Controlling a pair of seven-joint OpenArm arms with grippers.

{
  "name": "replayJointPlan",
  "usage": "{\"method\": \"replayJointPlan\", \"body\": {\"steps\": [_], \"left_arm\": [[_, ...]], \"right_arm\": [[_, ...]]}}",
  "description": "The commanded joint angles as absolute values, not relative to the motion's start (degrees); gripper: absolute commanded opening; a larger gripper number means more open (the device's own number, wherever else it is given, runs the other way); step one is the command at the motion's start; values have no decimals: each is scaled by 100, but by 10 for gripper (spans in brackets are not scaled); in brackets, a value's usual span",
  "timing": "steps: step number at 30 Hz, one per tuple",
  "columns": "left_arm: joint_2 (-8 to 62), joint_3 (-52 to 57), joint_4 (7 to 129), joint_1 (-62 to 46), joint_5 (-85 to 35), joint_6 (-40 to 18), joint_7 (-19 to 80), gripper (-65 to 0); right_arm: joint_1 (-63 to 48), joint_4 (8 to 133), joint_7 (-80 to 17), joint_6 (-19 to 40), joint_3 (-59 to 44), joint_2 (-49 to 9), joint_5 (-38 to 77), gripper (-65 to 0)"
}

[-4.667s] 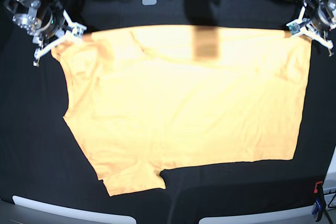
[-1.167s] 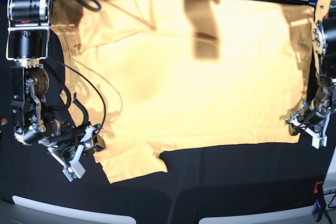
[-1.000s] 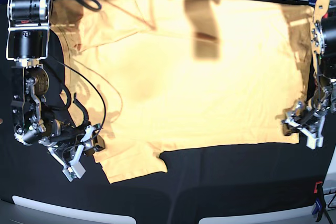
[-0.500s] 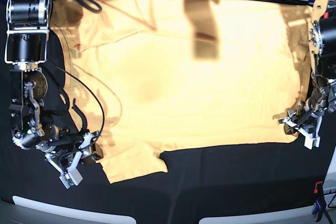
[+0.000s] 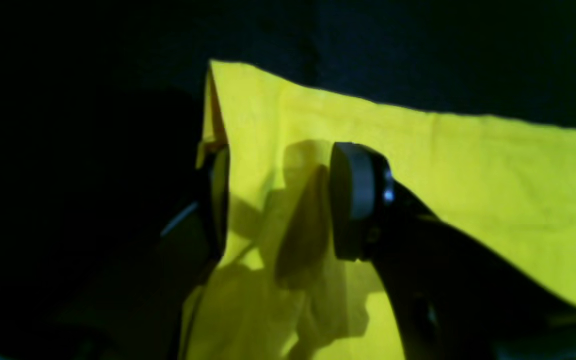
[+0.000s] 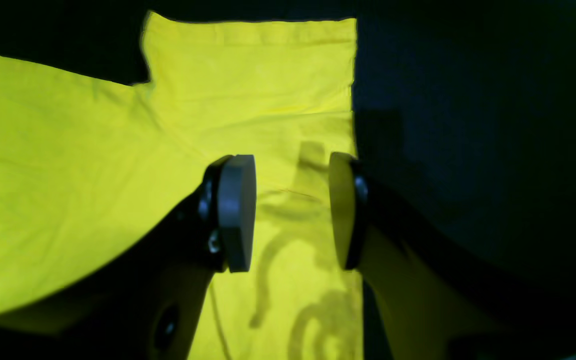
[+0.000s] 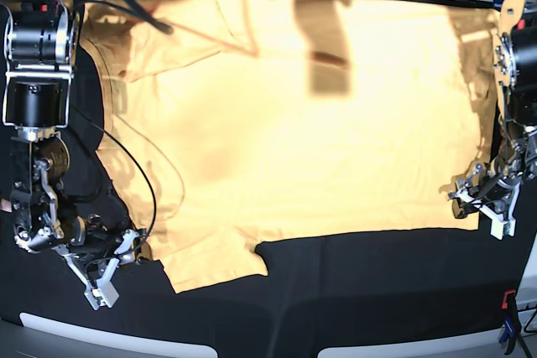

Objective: Layout the t-shirt on the table in an organized manner, then fold the t-shirt properly
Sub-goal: 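Grasp the hem-side edges of the shirt with both grippers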

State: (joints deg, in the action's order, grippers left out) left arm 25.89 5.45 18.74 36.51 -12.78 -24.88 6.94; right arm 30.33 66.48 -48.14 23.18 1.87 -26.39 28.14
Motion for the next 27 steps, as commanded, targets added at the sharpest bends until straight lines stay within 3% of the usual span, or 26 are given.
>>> {"method": "replayJointPlan", "body": {"steps": [1,4,12,21,27], "left_arm": [[2689,552,1964,3826,-1278,-2373,471,-385],[2703,552,1964,3826,-878,-1981,305,-385],[2762,552,1959,3809,-906,-1802,561,-385],[2749,552,1957,3811,-1321,-3041,829,-385],[2751,552,1957,3811,-1549,-3260,963,-417]], "right_arm": [[3236,6731,-4724,2357,145,-2711,2921,-411],[3236,6731,-4810,2357,145,-2714,2917,-411],[3236,6731,-5083,2357,145,-2714,2919,-411],[3236,6731,-5190,2359,145,-2714,2919,-411],[3236,6731,-5186,2359,145,-2716,2919,-411]]}}
